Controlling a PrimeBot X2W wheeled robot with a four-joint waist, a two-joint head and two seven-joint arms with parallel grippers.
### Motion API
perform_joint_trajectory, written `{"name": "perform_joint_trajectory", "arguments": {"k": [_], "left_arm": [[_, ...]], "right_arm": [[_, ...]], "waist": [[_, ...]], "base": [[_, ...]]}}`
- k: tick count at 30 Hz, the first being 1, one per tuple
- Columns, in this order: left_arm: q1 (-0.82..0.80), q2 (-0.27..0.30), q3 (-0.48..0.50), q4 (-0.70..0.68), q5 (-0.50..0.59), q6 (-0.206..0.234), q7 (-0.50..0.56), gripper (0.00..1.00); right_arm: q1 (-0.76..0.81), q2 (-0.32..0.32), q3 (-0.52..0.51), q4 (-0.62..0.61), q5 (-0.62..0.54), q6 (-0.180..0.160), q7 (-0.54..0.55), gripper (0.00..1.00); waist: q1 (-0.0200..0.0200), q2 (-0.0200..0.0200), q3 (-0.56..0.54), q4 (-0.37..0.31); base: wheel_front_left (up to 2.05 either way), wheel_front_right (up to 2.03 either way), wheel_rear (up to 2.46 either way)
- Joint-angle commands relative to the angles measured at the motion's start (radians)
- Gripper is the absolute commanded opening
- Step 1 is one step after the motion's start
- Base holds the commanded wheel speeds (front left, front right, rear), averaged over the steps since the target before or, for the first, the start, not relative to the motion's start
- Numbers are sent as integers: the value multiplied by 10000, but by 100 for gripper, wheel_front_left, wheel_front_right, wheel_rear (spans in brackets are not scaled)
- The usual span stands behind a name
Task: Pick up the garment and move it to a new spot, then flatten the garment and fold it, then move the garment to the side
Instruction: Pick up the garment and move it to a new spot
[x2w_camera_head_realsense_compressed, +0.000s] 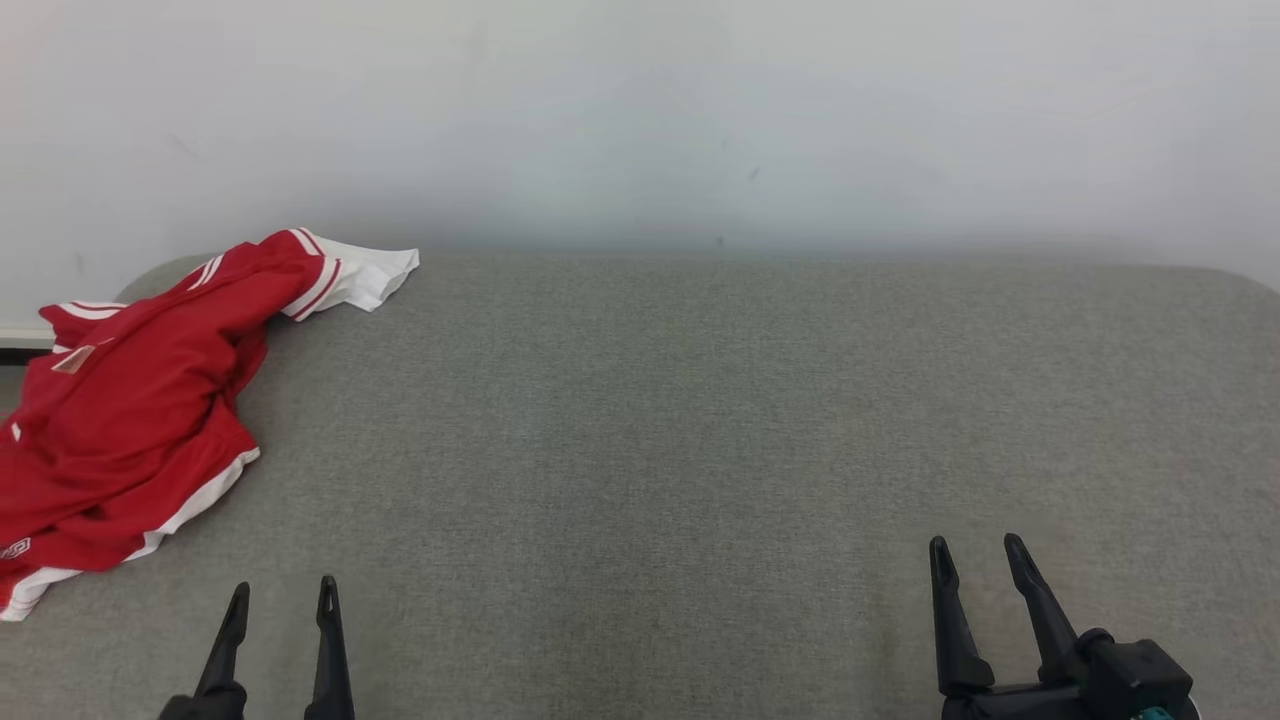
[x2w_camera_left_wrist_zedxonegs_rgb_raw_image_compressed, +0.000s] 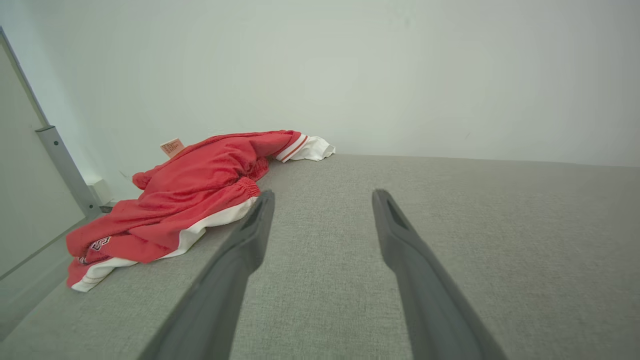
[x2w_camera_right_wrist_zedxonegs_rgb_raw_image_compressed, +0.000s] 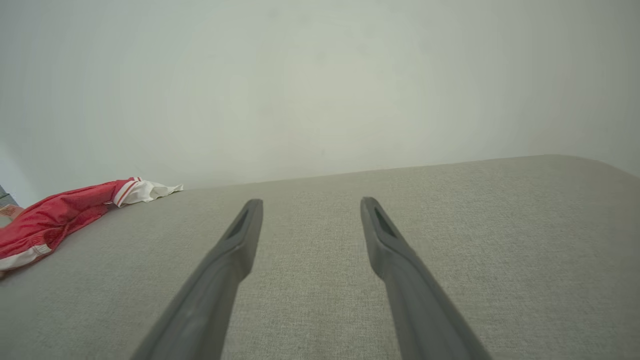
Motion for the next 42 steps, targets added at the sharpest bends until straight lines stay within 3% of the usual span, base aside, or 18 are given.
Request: {"name": "perform_joint_trajectory", "arguments": {"k": [1,25,42], "left_arm": [[40,-11,-2,35,11,38,-35,100],[111,108,455,280,101,60,-35,100],[289,128,815,208,98,269,-35,100]], "right_arm": [[113,16,-1,8,42,-21,-7,100],[201,15,112,169,234,-21,-7,100],[185,15,319,276,246,-21,-7,100]], "waist": [[0,0,-47,306],[0,0,-45,3542],[0,0,-153,4190]], "base": [[0,0,0],[0,0,0],[0,0,0]]}}
